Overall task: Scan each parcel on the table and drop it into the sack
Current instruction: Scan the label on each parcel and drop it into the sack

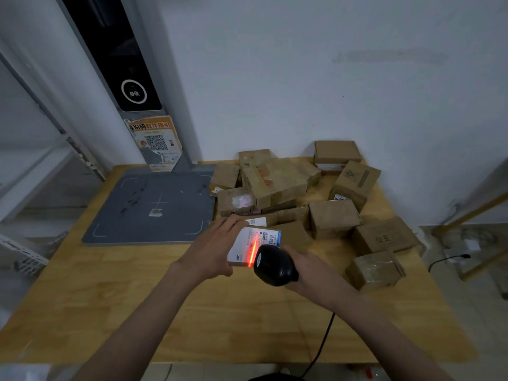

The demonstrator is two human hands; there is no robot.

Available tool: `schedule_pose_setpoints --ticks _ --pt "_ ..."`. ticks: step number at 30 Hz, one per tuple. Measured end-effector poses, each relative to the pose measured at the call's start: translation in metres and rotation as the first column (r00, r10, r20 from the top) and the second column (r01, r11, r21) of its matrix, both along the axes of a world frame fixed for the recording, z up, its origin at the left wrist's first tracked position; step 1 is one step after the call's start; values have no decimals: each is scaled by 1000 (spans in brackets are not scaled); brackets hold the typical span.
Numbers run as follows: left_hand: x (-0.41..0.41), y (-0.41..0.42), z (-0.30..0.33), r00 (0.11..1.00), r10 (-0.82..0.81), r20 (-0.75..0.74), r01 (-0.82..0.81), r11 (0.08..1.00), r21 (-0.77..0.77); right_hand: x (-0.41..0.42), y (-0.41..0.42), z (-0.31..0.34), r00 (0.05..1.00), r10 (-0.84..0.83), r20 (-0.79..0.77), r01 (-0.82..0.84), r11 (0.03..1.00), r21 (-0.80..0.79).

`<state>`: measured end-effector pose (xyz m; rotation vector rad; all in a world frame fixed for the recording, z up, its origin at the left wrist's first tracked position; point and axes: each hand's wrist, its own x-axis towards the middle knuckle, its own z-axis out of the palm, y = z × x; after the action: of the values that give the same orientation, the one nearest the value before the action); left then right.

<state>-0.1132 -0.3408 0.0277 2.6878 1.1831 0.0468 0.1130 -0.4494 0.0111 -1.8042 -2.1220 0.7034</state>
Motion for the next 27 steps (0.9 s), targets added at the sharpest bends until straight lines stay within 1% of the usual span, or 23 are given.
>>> schedule_pose_setpoints --ticks 4,13,19,21,23,25,27 --pt "6 -2 0 1000 -19 -1 19 999 30 3 -3 -5 999 -4 34 4 1000 14" --pt "15 -6 3 996 -77 -46 79 996 50 9 -12 -11 999 1 43 -4 998 56" --pt "19 -9 1 992 -113 -50 114 993 25 13 -22 -15 999 -36 24 35 998 59" --pt "21 -11 3 990 -130 -57 131 991 12 14 -27 -16 997 -71 -18 71 997 40" --pt "25 -12 5 988 -139 -61 138 990 -14 16 -35 -13 984 -138 -116 141 990 21" --pt "30 -14 7 987 -146 -64 143 989 -49 19 -45 -9 936 -250 -248 255 967 -16" --pt "37 -17 7 986 -159 -44 155 984 -92 22 -57 -8 858 -370 -357 388 921 -21"
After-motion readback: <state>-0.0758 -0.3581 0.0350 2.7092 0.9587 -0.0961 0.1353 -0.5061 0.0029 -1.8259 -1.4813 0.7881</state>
